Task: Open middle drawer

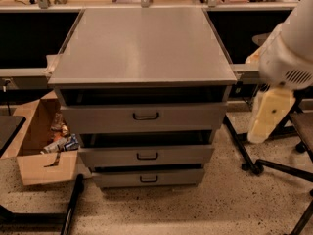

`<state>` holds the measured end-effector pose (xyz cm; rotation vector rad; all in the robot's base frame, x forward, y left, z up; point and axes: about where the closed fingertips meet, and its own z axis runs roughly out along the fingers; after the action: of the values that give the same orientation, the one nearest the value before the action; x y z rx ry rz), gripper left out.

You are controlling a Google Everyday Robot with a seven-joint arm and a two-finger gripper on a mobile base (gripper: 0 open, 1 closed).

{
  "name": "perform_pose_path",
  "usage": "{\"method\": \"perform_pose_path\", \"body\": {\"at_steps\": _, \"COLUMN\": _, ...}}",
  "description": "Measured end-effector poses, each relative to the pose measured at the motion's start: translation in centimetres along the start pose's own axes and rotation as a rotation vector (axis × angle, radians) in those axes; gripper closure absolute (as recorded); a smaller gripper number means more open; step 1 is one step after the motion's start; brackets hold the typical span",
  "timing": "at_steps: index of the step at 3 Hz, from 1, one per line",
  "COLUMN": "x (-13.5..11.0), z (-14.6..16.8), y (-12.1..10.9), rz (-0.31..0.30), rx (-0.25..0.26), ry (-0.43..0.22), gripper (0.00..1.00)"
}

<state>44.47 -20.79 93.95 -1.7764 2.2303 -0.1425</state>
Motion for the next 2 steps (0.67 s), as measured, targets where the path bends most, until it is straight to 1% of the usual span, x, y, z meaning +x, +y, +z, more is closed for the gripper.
{"method": "perform_pose_path", "body": {"at_steps": 1, "x": -1.0, "z": 6.3, "y": 1.7, "rz": -0.084, "rx": -0.042, "ry": 0.014, "gripper": 0.00}}
{"method": "perform_pose_path", "body": {"at_steps": 2, "x": -2.6, "z": 13.0, "y": 4.0, "rz": -0.154, "rx": -0.106, "ry": -0.030, "gripper": 0.00}}
